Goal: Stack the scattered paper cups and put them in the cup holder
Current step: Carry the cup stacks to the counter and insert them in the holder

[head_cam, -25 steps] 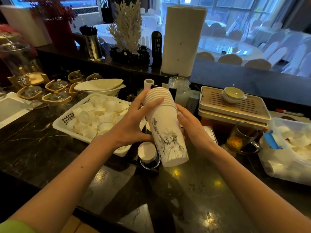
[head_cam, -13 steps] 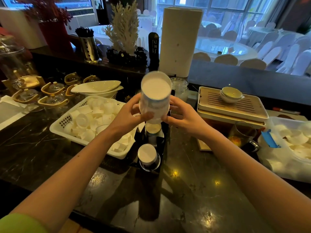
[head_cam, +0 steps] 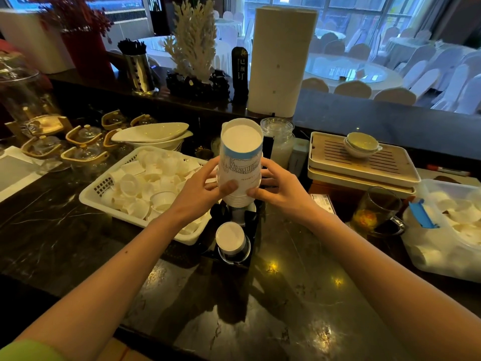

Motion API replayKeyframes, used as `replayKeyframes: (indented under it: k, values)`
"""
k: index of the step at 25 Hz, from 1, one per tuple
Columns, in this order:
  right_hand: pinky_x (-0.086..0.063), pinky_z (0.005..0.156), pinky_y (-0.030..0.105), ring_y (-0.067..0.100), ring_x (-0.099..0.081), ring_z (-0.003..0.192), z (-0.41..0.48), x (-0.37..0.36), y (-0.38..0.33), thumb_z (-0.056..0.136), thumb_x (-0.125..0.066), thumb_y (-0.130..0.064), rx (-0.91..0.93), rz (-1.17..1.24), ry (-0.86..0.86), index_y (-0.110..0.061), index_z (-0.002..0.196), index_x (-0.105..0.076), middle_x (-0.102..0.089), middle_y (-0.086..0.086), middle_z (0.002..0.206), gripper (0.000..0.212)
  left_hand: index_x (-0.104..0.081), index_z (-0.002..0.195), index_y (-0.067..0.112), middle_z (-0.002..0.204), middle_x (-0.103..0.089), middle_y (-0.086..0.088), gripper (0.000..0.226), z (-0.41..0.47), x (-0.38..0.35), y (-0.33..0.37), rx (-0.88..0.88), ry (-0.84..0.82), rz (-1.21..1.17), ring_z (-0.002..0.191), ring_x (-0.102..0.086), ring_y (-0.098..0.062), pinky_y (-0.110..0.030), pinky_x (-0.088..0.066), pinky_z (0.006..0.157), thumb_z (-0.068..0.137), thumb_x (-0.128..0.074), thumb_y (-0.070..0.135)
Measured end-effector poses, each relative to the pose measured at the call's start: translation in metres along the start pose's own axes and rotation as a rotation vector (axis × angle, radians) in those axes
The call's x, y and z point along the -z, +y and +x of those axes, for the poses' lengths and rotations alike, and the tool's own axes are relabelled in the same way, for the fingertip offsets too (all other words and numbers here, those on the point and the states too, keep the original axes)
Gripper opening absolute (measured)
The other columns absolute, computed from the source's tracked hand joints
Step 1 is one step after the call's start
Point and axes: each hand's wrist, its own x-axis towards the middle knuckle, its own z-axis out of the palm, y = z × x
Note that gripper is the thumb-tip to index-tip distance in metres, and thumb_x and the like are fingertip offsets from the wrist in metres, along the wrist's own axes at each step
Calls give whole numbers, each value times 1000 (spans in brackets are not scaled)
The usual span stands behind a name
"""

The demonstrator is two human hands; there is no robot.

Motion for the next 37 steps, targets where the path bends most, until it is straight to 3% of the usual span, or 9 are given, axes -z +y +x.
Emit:
replayKeyframes:
  k: [4,12,14,17,19,24,28,31,37]
  values:
    - [-49,98,29,13,-53,126,-5,-4,5,86,-73,-25,7,-8,-3,-35,146,-38,-58,-6,133,71,-51,135,29,127,-63,12,89,-6,-3,-10,-14,19,-28,114,-60,3,-16,-52,86,61,-70,75]
    - [-51,99,40,14,-56,122,-2,-11,29,86,-72,-30,-93,12,-33,-37,146,-36,-60,-6,128,71,-45,136,43,129,-64,11,68,4,-8,-29,92,-102,-6,119,-60,-10,-41,-50,100,75,-67,64]
    - [-48,100,34,11,-54,123,-3,-12,33,87,-72,-29,-119,25,-70,-34,146,-33,-58,-7,130,71,-41,132,50,124,-67,9,59,4,-9,-33,113,-118,-14,116,-62,-9,-42,-50,100,80,-69,55]
    - [-48,94,23,0,-53,118,-5,-16,37,89,-70,-22,-165,58,-117,-32,142,-31,-55,-14,126,67,-35,130,54,122,-65,13,59,4,-11,-38,144,-130,8,113,-62,-6,-38,-50,99,82,-68,46]
    - [-49,97,26,1,-54,118,-3,-14,36,89,-70,-19,-190,93,-136,-30,141,-31,-55,-14,126,66,-34,134,47,126,-62,14,64,4,-10,-40,165,-163,18,116,-60,-6,-36,-49,100,81,-69,44]
    - [-43,90,11,-8,-50,115,-1,-7,31,95,-61,-31,-275,85,-288,-32,138,-43,-53,-19,128,47,-39,131,39,124,-50,24,62,3,-7,-31,230,-230,32,122,-49,-3,-8,-46,82,76,-66,51]
    - [-43,98,18,1,-51,122,-7,-10,25,95,-42,-54,-269,63,-256,-30,143,-42,-53,-9,137,54,-37,134,42,130,-45,32,92,1,-5,-21,199,-293,33,120,-43,13,-4,-40,88,57,-56,88]
    - [-44,103,33,15,-49,130,-5,-14,13,90,-33,-66,-219,-63,-203,-25,145,-41,-54,0,141,69,-39,131,49,129,-45,38,79,-10,1,-19,235,-286,-15,118,-43,22,1,-37,90,63,-51,87]
    - [-47,101,37,19,-51,127,1,-15,3,96,-36,-59,-233,19,-68,-29,141,-44,-53,0,141,55,-36,144,38,142,-47,18,59,2,-1,-18,275,-307,8,132,-42,-3,-33,-32,114,90,-51,59]
